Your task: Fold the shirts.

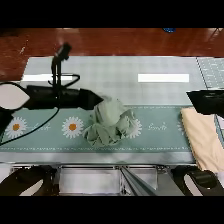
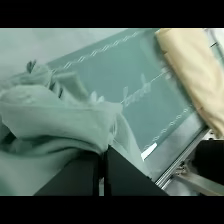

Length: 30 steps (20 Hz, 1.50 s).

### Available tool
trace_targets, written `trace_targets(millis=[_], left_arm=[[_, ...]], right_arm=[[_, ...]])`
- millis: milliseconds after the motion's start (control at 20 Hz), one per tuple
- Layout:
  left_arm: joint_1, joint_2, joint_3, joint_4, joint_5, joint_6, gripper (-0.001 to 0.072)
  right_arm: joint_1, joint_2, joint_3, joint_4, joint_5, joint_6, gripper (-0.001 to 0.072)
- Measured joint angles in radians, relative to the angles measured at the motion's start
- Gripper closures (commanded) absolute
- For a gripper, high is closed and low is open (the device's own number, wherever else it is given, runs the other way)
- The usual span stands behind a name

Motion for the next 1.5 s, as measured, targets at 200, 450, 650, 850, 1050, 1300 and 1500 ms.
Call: trace_targets(millis=[200, 450, 650, 850, 1050, 1300, 1500], left_arm=[[0.069, -0.009, -0.236, -0.002, 0.015, 0.005, 0.057], [0.131, -0.017, -0.356, 0.006, -0.026, 0.004, 0.0198], [0.322, 0.046, -0.244, 0.025, -0.207, 0.04, 0.0198], [0.554, 0.174, -0.276, 0.006, -0.28, 0.053, 0.0199], [0.607, 0.174, -0.494, -0.185, -0.306, 0.129, 0.0199], [0.519, 0.053, -0.612, -0.451, -0.186, 0.314, 0.0199], [0.451, -0.061, -0.592, -0.521, -0.074, 0.371, 0.0202]], right_arm=[[0.0, -0.05, -0.062, -0.012, 0.009, 0.008, 0.03], [-0.006, -0.197, -0.156, -0.013, -0.045, 0.016, 0.03], [-0.143, -0.271, -0.116, -0.116, -0.046, 0.016, 0.03], [-0.402, -0.29, -0.169, -0.121, -0.048, -0.019, 0.03], [-0.496, -0.331, -0.317, 0.183, -0.106, -0.163, 0.0301], [-0.372, -0.486, -0.382, 0.447, -0.158, -0.274, 0.0314], [-0.231, -0.606, -0.391, 0.599, -0.204, -0.335, 0.0314]])
